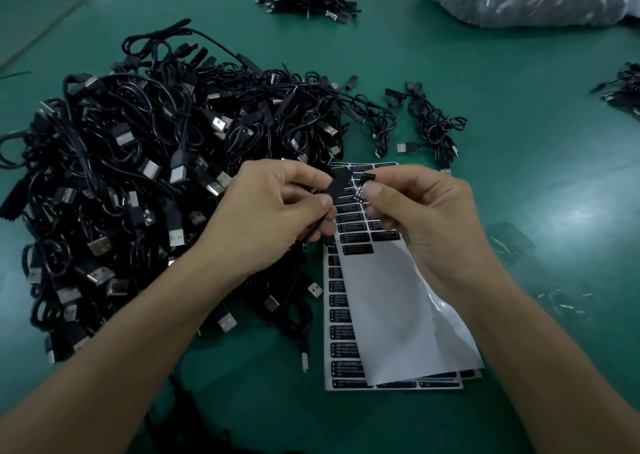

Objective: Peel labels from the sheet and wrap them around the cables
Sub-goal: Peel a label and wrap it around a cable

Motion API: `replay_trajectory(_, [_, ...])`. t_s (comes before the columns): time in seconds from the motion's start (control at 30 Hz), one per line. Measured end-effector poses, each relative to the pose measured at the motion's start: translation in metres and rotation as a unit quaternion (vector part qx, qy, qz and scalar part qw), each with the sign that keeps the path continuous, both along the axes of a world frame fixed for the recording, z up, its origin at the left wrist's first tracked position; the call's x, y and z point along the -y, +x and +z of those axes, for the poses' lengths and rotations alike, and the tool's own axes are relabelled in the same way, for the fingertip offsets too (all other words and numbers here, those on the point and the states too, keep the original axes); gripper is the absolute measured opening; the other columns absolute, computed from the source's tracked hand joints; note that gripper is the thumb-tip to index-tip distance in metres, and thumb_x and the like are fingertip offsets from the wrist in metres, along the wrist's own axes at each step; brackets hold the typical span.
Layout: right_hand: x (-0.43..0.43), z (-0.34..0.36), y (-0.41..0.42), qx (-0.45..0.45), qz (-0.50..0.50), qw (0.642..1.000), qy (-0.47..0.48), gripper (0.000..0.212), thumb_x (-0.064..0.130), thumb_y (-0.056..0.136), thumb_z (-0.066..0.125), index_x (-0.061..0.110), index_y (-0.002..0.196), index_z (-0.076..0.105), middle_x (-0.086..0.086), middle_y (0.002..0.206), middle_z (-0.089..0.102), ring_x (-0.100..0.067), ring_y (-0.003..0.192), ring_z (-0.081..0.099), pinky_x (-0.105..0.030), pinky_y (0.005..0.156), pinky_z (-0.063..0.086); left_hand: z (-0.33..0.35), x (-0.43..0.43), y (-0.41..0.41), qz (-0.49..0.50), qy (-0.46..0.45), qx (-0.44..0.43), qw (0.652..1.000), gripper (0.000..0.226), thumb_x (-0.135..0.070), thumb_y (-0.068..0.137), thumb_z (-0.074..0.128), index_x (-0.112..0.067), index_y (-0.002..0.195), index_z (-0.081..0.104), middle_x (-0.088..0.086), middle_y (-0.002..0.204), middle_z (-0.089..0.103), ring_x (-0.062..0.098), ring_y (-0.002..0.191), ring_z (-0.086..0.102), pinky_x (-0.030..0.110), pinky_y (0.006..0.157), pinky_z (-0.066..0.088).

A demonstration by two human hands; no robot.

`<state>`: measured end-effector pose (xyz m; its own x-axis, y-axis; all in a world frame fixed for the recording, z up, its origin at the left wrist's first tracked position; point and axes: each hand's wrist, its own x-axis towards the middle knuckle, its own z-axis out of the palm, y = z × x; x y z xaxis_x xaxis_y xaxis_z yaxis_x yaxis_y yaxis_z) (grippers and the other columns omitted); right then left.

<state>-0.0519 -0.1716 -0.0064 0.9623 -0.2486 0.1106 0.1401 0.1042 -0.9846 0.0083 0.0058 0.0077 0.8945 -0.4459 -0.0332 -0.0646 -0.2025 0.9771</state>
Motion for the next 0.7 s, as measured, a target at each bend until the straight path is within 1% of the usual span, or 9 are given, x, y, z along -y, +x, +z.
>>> replay_trajectory(0.07, [-0.002, 0.000, -0.001, -0.007, 0.010, 1.000, 0.014, 0.011, 0.026, 0.067, 0.079, 0.026, 0.078, 0.078, 0.001, 0.075, 0.073, -0.009, 0.063, 0.062, -0.019, 0.058, 0.049, 0.001, 0.001, -0.002, -0.002, -0.024, -0.006, 1.000, 0.016, 0.000, 0.094, 0.064, -0.012, 0.102, 0.070, 0.008, 0.079, 0.077, 0.019, 0.072, 0.076, 0.020, 0.061, 0.058])
replay_trajectory(0.13, [-0.002, 0.000, -0.001, -0.009, 0.015, 0.999, 0.035, 0.012, 0.024, 0.067, 0.080, 0.027, 0.078, 0.077, 0.002, 0.075, 0.073, -0.009, 0.062, 0.063, -0.019, 0.059, 0.049, 0.002, 0.004, -0.006, -0.011, -0.036, -0.012, 0.999, 0.018, 0.000, 0.094, 0.064, -0.013, 0.104, 0.072, 0.008, 0.080, 0.077, 0.020, 0.074, 0.077, 0.022, 0.063, 0.060])
replay_trajectory(0.2, [-0.002, 0.000, -0.001, -0.013, 0.020, 0.998, 0.059, 0.020, 0.021, 0.065, 0.080, 0.027, 0.084, 0.075, 0.002, 0.073, 0.073, -0.009, 0.062, 0.065, -0.018, 0.060, 0.050, 0.001, 0.007, -0.010, -0.016, -0.039, -0.016, 0.999, 0.020, -0.001, 0.093, 0.065, -0.018, 0.101, 0.074, 0.008, 0.080, 0.077, 0.022, 0.076, 0.077, 0.028, 0.067, 0.063])
replay_trajectory(0.27, [-0.001, 0.000, -0.001, -0.024, 0.020, 0.998, 0.063, 0.033, 0.021, 0.064, 0.080, 0.025, 0.095, 0.072, 0.001, 0.072, 0.073, -0.009, 0.064, 0.067, -0.019, 0.064, 0.051, -0.001, 0.010, -0.013, -0.018, -0.047, -0.024, 0.998, 0.022, -0.002, 0.092, 0.067, -0.022, 0.096, 0.075, 0.010, 0.080, 0.077, 0.027, 0.078, 0.077, 0.033, 0.071, 0.064])
replay_trajectory(0.33, [-0.001, 0.000, 0.000, -0.035, 0.016, 0.998, 0.057, 0.037, 0.022, 0.063, 0.080, 0.021, 0.100, 0.071, 0.001, 0.074, 0.074, -0.009, 0.066, 0.068, -0.022, 0.069, 0.051, -0.002, 0.012, -0.014, -0.020, -0.053, -0.033, 0.998, 0.024, -0.001, 0.091, 0.068, -0.024, 0.093, 0.075, 0.012, 0.081, 0.077, 0.029, 0.079, 0.076, 0.035, 0.073, 0.064])
replay_trajectory(0.4, [-0.001, 0.000, 0.000, -0.040, 0.009, 0.997, 0.064, 0.032, 0.022, 0.063, 0.080, 0.020, 0.094, 0.073, 0.000, 0.074, 0.074, -0.009, 0.066, 0.067, -0.022, 0.067, 0.051, -0.002, 0.012, -0.014, -0.020, -0.060, -0.044, 0.997, 0.024, 0.000, 0.090, 0.068, -0.023, 0.092, 0.075, 0.013, 0.080, 0.077, 0.027, 0.077, 0.076, 0.035, 0.073, 0.064])
replay_trajectory(0.5, [-0.001, 0.000, -0.001, -0.038, -0.011, 0.996, 0.075, 0.025, 0.022, 0.064, 0.081, 0.023, 0.087, 0.073, -0.001, 0.073, 0.073, -0.010, 0.065, 0.067, -0.021, 0.064, 0.050, -0.003, 0.012, -0.014, -0.024, -0.056, -0.046, 0.997, 0.023, 0.002, 0.089, 0.070, -0.021, 0.091, 0.076, 0.013, 0.079, 0.077, 0.023, 0.072, 0.075, 0.033, 0.073, 0.063])
replay_trajectory(0.6, [-0.002, -0.003, -0.001, -0.040, -0.014, 0.997, 0.062, 0.016, 0.011, 0.075, 0.082, 0.024, 0.081, 0.075, -0.002, 0.074, 0.073, -0.012, 0.066, 0.067, -0.023, 0.066, 0.051, -0.004, 0.011, -0.014, -0.028, -0.053, -0.044, 0.997, 0.020, 0.002, 0.089, 0.070, -0.017, 0.094, 0.076, 0.012, 0.079, 0.077, 0.019, 0.070, 0.074, 0.026, 0.070, 0.062])
replay_trajectory(0.7, [-0.002, -0.005, 0.000, -0.040, -0.023, 0.998, 0.043, 0.020, 0.004, 0.084, 0.076, 0.024, 0.082, 0.073, 0.000, 0.074, 0.073, -0.010, 0.066, 0.066, -0.021, 0.062, 0.051, -0.005, 0.011, -0.014, -0.023, -0.054, -0.041, 0.997, 0.019, 0.001, 0.089, 0.070, -0.017, 0.094, 0.076, 0.012, 0.078, 0.077, 0.021, 0.071, 0.075, 0.025, 0.068, 0.061])
